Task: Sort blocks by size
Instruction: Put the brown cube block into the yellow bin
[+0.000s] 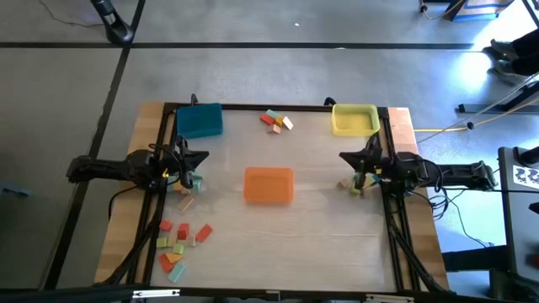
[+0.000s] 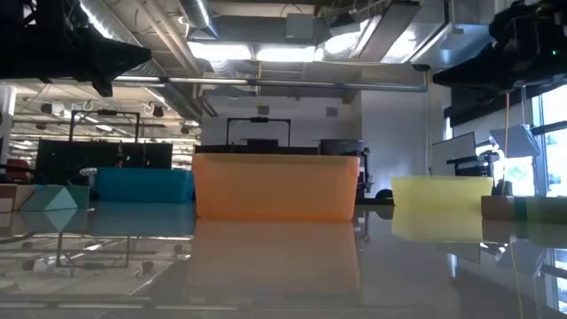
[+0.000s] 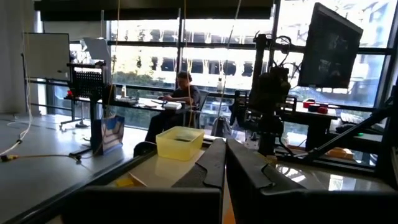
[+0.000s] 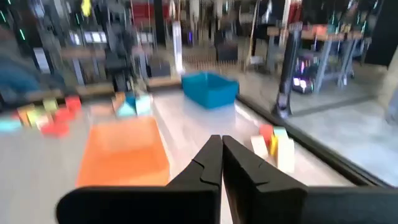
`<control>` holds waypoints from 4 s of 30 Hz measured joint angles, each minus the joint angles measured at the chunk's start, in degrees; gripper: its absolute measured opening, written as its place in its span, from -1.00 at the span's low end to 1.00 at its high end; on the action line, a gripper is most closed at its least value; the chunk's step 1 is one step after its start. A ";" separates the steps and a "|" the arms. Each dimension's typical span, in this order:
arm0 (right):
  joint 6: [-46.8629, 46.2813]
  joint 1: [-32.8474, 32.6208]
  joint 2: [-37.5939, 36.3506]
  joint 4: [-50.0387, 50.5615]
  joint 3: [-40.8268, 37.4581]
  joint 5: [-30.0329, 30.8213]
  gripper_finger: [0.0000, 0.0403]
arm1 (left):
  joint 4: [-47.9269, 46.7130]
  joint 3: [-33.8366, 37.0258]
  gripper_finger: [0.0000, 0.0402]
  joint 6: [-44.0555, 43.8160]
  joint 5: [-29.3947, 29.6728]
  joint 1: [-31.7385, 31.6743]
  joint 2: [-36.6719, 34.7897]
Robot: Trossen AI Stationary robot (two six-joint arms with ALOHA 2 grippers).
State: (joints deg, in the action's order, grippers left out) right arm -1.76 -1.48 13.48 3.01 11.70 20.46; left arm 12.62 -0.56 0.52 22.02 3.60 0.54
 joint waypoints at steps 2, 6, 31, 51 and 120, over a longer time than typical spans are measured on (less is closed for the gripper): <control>-1.11 0.00 3.73 4.48 3.62 0.02 -0.93 | 0.00 0.02 -0.99 0.87 0.00 0.00 0.00; -5.37 0.00 10.38 16.29 13.03 -1.16 -0.93 | 0.07 0.01 -0.99 2.48 0.00 0.00 -0.02; -27.18 0.00 43.40 56.71 35.46 -16.67 -0.53 | 0.02 0.01 -0.99 4.86 -0.02 0.00 -0.02; -2.24 -0.04 56.79 54.64 32.35 -12.82 0.58 | 0.02 0.01 -0.99 2.63 -0.04 0.00 -0.02; -1.43 0.89 69.70 46.53 36.47 -9.29 -0.32 | -0.22 0.02 -0.99 3.12 -0.04 0.02 -0.02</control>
State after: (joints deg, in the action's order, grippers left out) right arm -3.19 -0.59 83.19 49.54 48.17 11.17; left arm 12.40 -0.54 3.64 21.98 3.62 0.52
